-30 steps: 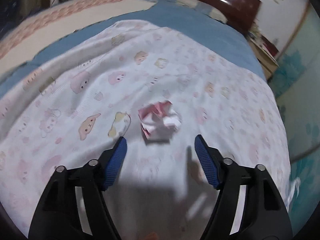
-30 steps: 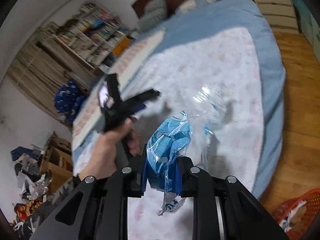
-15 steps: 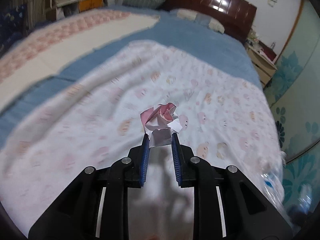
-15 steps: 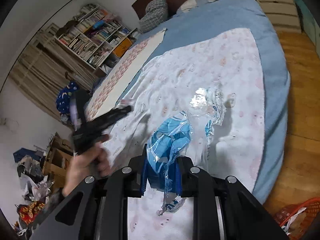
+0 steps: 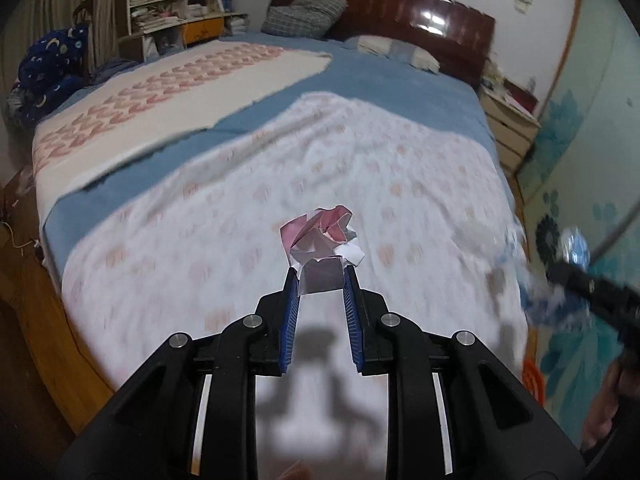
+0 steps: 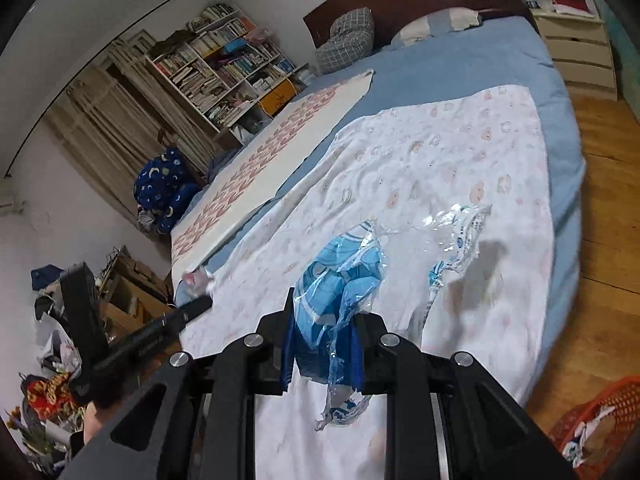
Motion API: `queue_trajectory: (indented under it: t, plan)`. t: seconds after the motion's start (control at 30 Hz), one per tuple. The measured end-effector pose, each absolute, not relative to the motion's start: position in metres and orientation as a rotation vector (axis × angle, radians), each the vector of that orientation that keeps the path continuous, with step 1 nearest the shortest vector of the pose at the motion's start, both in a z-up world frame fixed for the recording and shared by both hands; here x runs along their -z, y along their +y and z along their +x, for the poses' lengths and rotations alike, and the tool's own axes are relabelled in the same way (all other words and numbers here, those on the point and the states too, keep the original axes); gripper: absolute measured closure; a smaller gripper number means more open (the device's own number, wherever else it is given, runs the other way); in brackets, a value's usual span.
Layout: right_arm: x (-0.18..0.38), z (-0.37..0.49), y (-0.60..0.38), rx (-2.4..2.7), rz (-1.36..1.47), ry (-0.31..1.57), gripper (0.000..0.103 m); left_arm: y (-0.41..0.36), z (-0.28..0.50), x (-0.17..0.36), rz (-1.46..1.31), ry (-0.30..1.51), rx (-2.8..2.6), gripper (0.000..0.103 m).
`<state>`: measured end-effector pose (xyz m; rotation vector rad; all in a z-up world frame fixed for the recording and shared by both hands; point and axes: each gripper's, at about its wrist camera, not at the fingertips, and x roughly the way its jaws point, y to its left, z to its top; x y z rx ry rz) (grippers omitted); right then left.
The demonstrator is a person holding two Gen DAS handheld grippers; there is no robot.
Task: Collect trash
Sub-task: 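Carry the blue bag and pink paper to the red basket and open both tools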
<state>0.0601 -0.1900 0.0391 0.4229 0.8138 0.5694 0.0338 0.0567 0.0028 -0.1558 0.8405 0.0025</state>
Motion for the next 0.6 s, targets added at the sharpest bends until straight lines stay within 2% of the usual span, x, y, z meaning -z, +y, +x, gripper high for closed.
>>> queue_trajectory:
  t: [0.23,0.43,0.6]
  plan:
    - [-0.045,-0.02,-0.215,-0.542,0.37,0.8,0.081,0.035,-0.003,0.002,-0.118,0.864,0.069,0.081]
    - [-0.055,-0.043,-0.238,-0.507,0.332,0.762,0.081,0.025,-0.004,-0.004,-0.11,0.837,0.09,0.081]
    - [-0.076,-0.058,-0.274,-0.456,0.334,0.71,0.081,-0.016,0.001,-0.01,-0.104,0.827,0.176,0.081]
